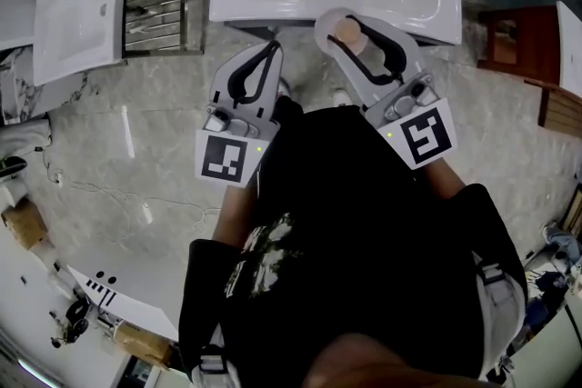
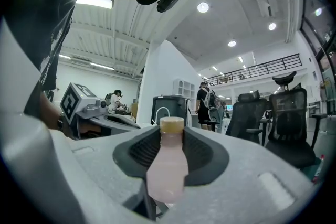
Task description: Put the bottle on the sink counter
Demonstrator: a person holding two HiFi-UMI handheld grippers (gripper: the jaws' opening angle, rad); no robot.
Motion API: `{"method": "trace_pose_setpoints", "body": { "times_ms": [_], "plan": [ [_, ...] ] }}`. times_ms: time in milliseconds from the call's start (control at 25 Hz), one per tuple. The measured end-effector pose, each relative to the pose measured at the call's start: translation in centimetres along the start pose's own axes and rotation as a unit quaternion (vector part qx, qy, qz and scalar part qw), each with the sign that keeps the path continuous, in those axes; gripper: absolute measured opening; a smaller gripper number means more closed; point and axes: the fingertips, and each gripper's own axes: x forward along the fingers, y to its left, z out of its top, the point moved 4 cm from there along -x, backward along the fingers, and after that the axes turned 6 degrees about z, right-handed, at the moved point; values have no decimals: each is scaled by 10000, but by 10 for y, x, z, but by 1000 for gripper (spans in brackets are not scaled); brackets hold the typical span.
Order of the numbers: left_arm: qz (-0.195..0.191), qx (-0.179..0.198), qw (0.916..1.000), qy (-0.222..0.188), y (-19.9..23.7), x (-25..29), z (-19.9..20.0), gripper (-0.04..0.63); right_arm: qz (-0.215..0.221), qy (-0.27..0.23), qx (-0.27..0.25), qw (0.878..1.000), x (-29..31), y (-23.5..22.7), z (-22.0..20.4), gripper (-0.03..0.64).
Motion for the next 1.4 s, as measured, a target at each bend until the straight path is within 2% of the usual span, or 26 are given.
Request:
{"method": "trace_pose_setpoints", "body": {
  "times_ms": [440,640,800,880,1040,1200,1400],
  "plan": [
    [-678,10,9977,-51,59,-7,-7,14,-603,-50,69,9981,57,28,15,123],
    [-1166,-103,9926,-324,79,-9,-7,14,-937,42,35,9956,72,42,13,123],
    [-1472,23,9883,-405,89,-11,-13,14,-1286,165,103,9915,76,51,4,123],
    [-1513,124,9879,-310,97,-14,-23,14,-1437,208,118,9893,78,56,-1,123],
    [-1405,-132,9898,-209,117,-20,-38,14,-1623,283,146,9862,85,62,-6,123],
    [-1426,-170,9896,-84,128,-16,-46,14,-1742,363,203,9838,91,53,-11,123],
    [-1330,-129,9910,-12,143,-1,-52,14,-1669,329,198,9852,104,36,-21,123]
  ]
}}
